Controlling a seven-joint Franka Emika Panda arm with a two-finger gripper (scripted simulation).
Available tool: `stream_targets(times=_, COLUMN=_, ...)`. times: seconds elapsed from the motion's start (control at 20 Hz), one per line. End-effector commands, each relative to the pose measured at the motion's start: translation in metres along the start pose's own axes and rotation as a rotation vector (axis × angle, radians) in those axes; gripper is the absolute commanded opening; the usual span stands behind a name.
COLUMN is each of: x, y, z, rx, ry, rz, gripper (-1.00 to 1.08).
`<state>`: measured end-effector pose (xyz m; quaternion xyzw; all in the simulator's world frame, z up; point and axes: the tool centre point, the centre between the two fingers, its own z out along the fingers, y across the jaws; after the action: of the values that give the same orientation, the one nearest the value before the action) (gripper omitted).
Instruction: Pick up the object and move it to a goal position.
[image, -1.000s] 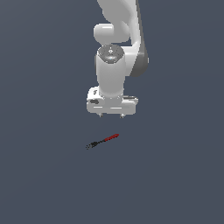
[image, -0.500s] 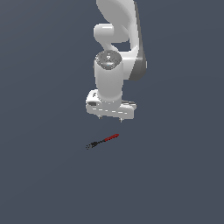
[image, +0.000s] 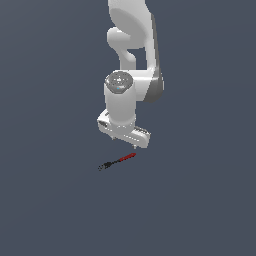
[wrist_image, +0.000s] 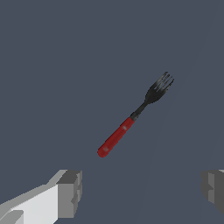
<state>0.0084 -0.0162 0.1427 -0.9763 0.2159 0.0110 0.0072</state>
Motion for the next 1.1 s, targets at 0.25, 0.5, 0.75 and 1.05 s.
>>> stream_targets(times=0.25, x=0.014, y=0.005, z=0.027, rx=0.004, ry=0.003, rz=0.234, gripper=1.0)
stream_targets(times=0.5, x=0.022, y=0.01, z=0.045, rx=0.004, ry=0.008, rz=0.389, gripper=1.0)
stream_targets(times=0.75, x=0.03, y=0.015, z=0.062, rx=0.003, ry=0.014, rz=0.533, gripper=1.0)
stream_targets(times=1.05, x=0.036, y=0.019, z=0.076, rx=0.001, ry=0.021, rz=0.654, gripper=1.0)
